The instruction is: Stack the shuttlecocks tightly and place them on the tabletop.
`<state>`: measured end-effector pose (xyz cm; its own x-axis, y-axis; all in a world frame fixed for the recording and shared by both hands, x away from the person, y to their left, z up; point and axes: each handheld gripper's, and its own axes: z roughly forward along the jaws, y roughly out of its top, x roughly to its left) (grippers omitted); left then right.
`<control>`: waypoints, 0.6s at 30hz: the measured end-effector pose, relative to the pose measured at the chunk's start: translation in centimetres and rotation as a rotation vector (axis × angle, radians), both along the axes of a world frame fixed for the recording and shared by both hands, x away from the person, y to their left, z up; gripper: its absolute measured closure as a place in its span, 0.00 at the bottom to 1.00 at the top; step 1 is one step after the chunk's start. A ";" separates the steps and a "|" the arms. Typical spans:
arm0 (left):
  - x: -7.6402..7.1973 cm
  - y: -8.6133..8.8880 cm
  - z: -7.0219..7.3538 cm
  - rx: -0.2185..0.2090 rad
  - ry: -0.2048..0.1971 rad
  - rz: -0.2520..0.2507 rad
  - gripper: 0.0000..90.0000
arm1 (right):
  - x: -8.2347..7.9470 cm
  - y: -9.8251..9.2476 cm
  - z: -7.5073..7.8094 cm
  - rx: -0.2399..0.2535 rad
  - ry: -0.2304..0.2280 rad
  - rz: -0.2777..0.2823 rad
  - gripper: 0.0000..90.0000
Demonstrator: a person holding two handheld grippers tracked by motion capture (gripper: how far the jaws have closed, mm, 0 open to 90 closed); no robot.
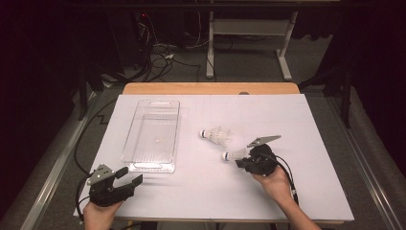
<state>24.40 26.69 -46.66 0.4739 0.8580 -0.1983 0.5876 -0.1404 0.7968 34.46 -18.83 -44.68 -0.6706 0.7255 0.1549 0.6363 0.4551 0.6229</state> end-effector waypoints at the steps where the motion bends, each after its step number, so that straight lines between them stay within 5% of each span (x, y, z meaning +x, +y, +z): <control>1: 0.0 0.0 0.0 0.000 0.000 0.000 0.37 | 0.0 0.0 0.0 0.000 0.001 0.000 0.94; 18: 0.1 0.0 0.0 -0.003 0.003 0.000 0.37 | 0.1 -0.1 0.1 -0.003 -0.004 0.013 1.00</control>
